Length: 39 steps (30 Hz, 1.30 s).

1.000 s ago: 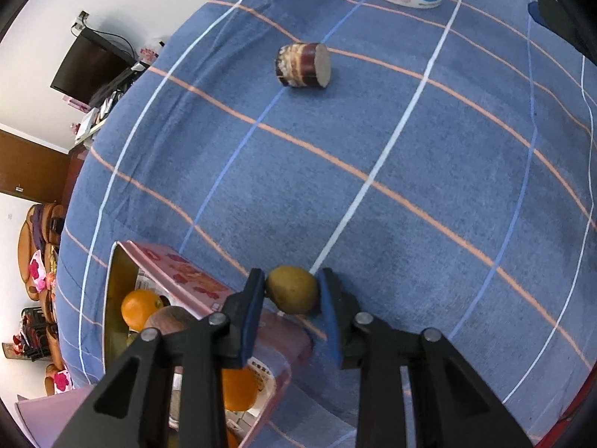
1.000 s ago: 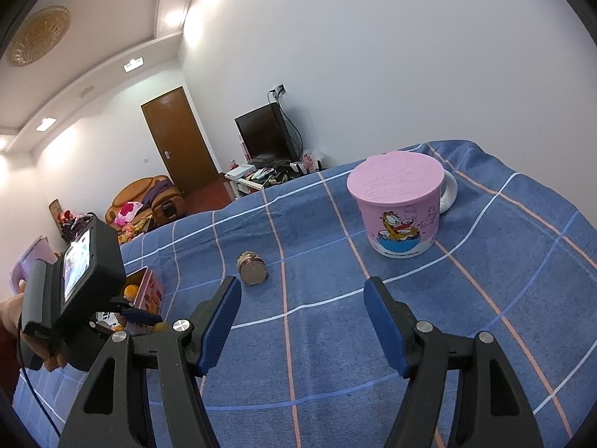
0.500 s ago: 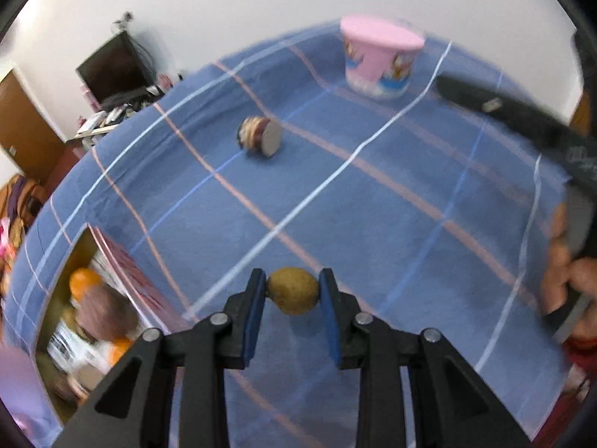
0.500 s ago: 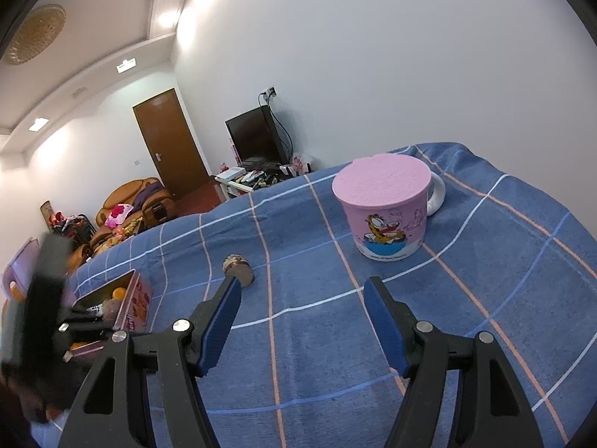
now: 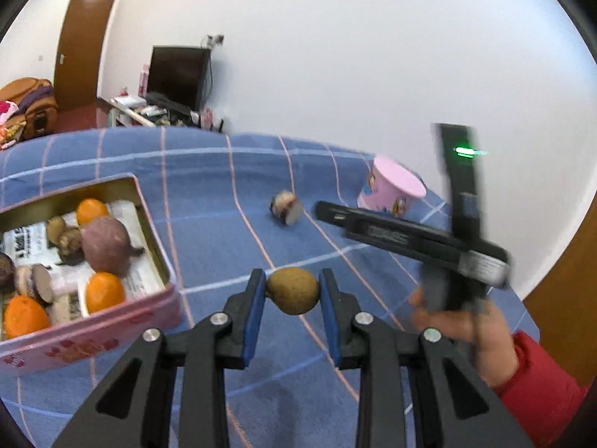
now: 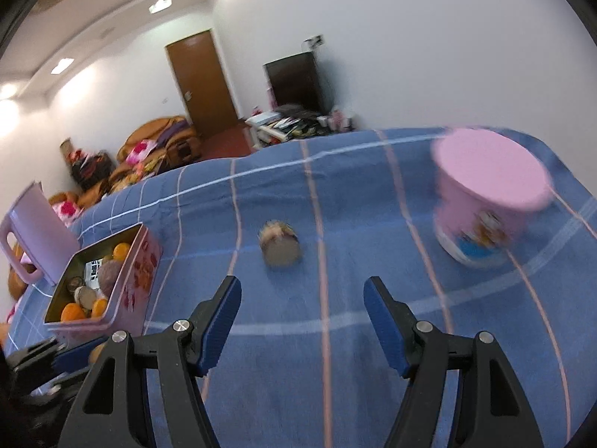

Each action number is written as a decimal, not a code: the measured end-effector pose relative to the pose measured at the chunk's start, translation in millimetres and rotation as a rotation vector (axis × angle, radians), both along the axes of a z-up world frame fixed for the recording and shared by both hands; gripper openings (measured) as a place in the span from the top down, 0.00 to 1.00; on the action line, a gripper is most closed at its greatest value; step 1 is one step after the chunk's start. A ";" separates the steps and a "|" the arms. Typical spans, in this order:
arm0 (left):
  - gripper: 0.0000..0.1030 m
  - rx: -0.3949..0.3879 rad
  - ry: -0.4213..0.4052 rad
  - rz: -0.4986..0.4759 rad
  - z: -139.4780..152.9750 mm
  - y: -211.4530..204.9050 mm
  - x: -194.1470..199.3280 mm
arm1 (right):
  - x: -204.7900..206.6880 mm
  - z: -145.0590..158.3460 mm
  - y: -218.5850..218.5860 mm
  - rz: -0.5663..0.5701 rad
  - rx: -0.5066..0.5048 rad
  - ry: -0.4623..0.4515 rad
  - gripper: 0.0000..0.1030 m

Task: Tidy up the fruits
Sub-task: 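Grasp the small brown can with the right gripper while the left holds the kiwi, then carry the kiwi and the small can over the pink tin box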

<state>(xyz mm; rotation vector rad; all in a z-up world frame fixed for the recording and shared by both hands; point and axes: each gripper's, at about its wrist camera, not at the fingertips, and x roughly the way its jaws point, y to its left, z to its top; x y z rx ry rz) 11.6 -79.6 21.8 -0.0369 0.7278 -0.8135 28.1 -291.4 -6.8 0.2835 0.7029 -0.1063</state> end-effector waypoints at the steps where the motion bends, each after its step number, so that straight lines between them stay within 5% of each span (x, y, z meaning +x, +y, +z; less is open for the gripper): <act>1: 0.70 0.003 -0.014 0.006 1.4 1.1 -0.7 | 10.8 -3.0 0.7 0.011 0.005 0.010 0.32; 9: 0.70 0.016 -0.019 0.043 3.3 6.1 2.5 | 86.1 -32.7 19.5 0.053 -0.099 0.182 0.33; 10: 0.70 0.016 -0.016 0.045 2.7 7.0 3.2 | 87.4 -33.8 19.8 0.048 -0.104 0.191 0.37; 12: 0.70 0.030 -0.021 0.073 1.3 8.4 4.6 | 85.5 -32.9 20.5 0.025 -0.134 0.197 0.61; 16: 0.70 0.063 -0.042 0.119 -0.5 12.8 4.1 | 67.8 -31.0 19.3 -0.011 -0.133 0.191 0.61; 30: 0.70 0.207 -0.216 0.281 -10.8 11.1 -6.8 | -63.6 14.7 72.8 -0.155 -0.192 -0.154 0.60; 39: 0.70 0.263 -0.269 0.285 -14.6 10.8 -24.3 | -84.3 21.1 104.8 -0.118 -0.241 -0.216 0.60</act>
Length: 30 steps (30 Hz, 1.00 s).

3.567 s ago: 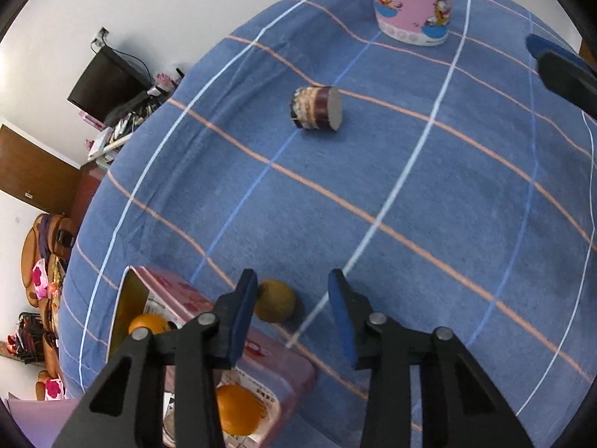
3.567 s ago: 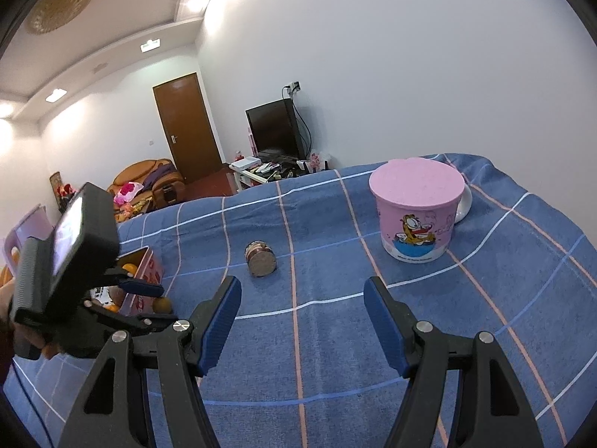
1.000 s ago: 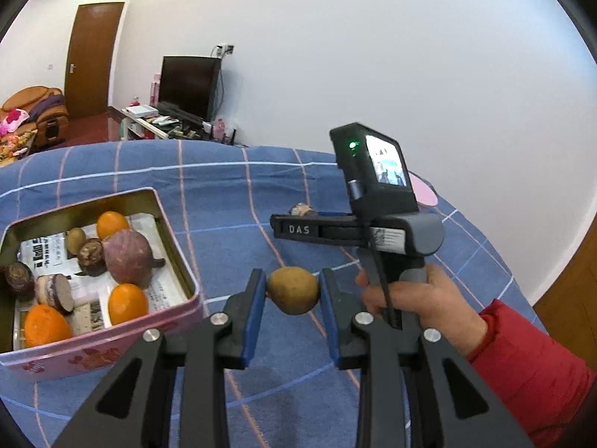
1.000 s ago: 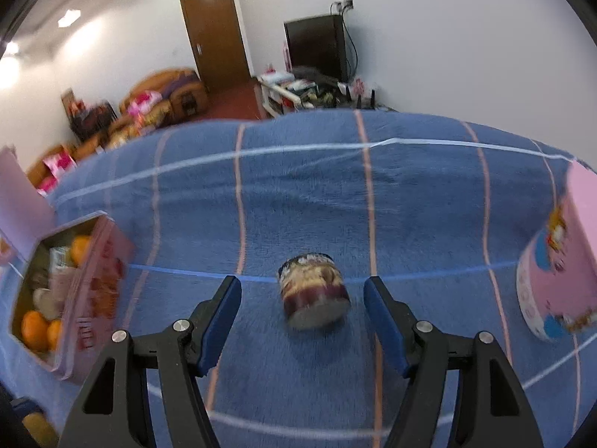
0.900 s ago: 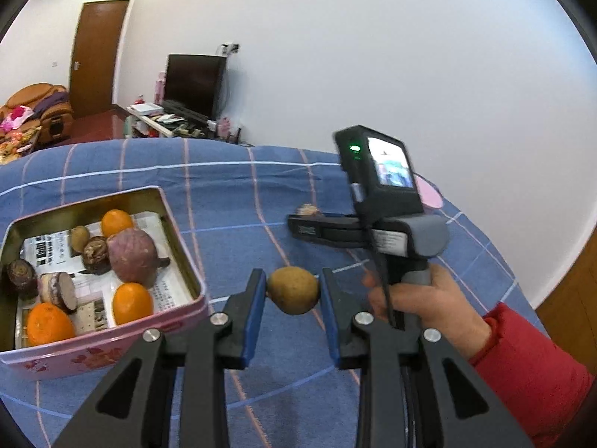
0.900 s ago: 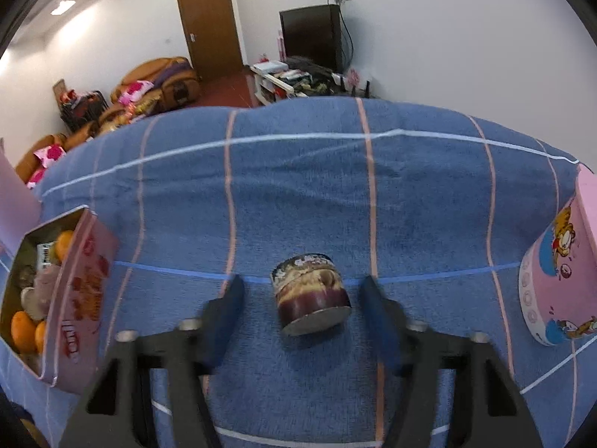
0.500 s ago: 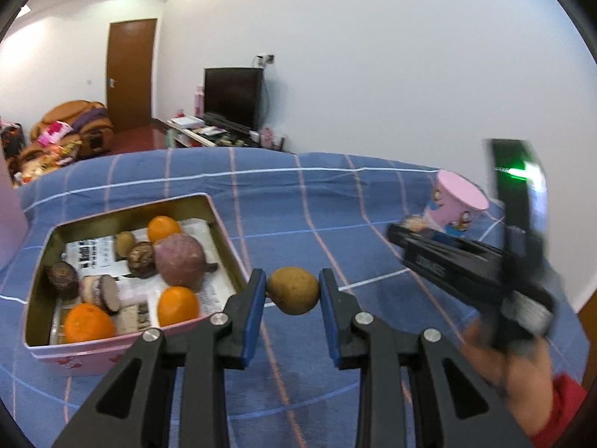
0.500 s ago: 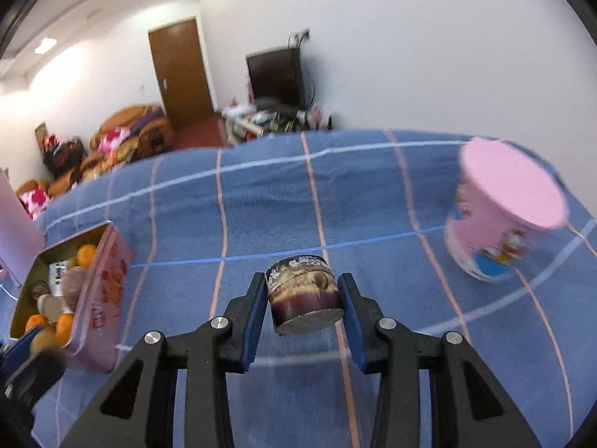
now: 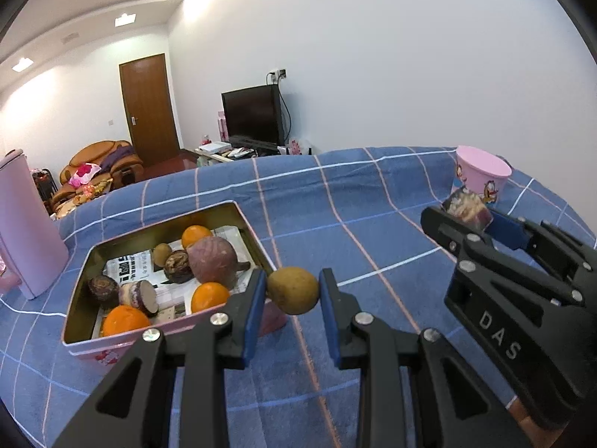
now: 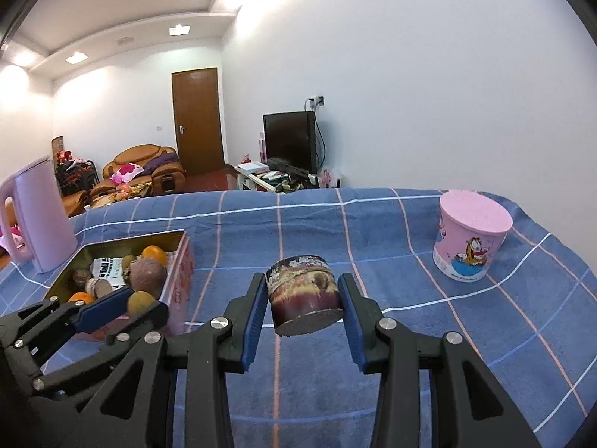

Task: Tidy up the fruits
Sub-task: 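Carry the kiwi and the small can over the pink tin box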

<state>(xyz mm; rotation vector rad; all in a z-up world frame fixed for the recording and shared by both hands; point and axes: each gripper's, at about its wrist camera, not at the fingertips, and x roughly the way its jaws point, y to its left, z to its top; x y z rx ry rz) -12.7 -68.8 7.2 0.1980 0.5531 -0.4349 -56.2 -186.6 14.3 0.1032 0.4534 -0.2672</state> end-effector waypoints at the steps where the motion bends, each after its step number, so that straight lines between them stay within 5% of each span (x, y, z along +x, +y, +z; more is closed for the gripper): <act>1: 0.70 -0.008 0.007 0.004 -0.1 3.3 0.1 | 0.0 0.2 0.5 0.002 0.006 -0.001 0.60; 30: 0.70 -0.023 0.022 0.034 -0.1 44.8 -20.3 | -25.7 0.3 43.2 0.041 0.024 -0.019 0.60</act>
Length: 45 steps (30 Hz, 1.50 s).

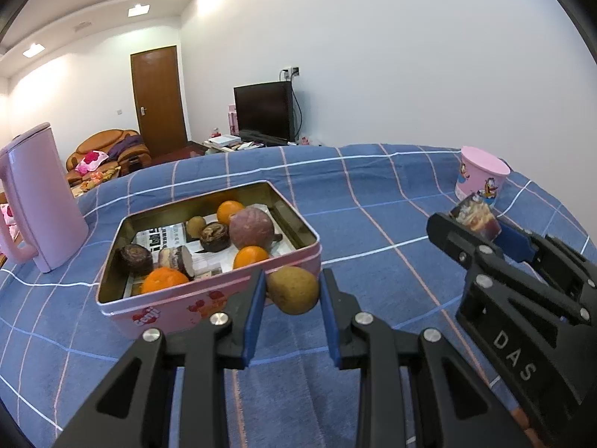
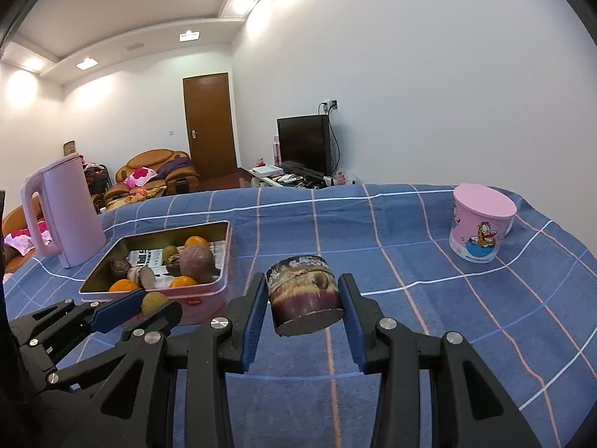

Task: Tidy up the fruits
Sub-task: 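Carry the kiwi and the small can over the pink tin box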

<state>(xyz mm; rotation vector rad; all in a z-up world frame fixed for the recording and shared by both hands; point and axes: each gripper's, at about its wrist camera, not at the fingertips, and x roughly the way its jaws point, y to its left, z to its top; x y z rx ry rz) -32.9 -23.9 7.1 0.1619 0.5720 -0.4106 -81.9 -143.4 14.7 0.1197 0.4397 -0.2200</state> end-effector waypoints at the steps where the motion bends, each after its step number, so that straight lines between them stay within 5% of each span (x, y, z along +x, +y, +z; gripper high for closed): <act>1: 0.70 0.000 0.000 0.001 -0.1 1.2 -0.3 | -0.2 0.0 1.1 0.003 0.001 0.000 0.60; 35: 0.71 -0.051 0.024 0.192 3.2 70.9 26.2 | 27.3 -2.8 60.5 0.188 0.041 0.007 0.60; 45: 0.71 0.000 -0.040 0.231 16.9 74.5 51.6 | 49.2 5.0 66.4 0.197 0.050 -0.021 0.60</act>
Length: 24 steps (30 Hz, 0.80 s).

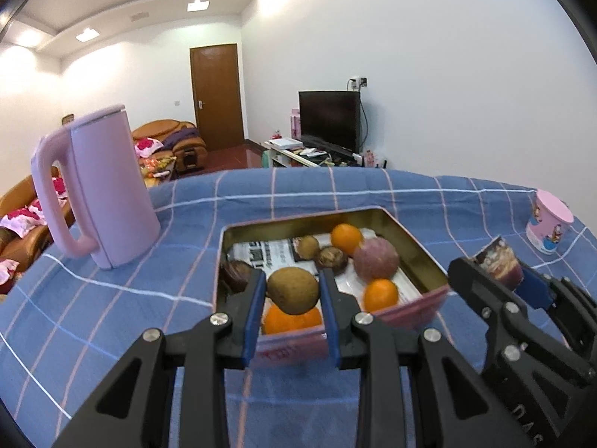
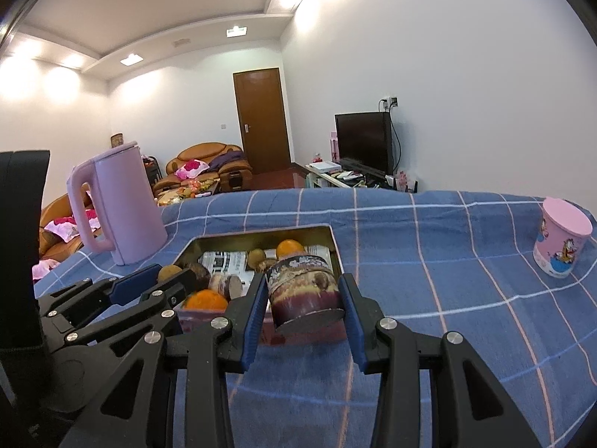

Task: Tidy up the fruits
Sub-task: 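Carry the kiwi and the small can over the pink tin box, then lower the kiwi and the can into the tin box and open both grippers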

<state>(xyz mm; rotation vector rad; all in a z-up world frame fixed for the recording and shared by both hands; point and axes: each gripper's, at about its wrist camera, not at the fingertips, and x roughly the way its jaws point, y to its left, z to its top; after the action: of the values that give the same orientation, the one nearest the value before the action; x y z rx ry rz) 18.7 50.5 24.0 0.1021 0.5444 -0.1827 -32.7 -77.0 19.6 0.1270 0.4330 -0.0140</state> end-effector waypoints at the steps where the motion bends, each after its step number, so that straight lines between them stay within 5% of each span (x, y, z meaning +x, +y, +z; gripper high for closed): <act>1: 0.71 0.001 -0.001 0.003 1.0 0.8 2.9 | 3.0 1.1 0.0 -0.003 0.002 -0.004 0.60; 24: 0.70 0.004 0.069 0.133 -9.7 16.1 81.9 | 83.9 -1.3 -2.8 -0.068 -0.010 0.017 0.60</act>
<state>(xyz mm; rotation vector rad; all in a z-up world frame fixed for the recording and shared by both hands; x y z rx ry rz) 100.6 66.6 14.3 0.0629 0.6181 -0.0555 51.2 -79.7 18.3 0.1316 0.4451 -0.0837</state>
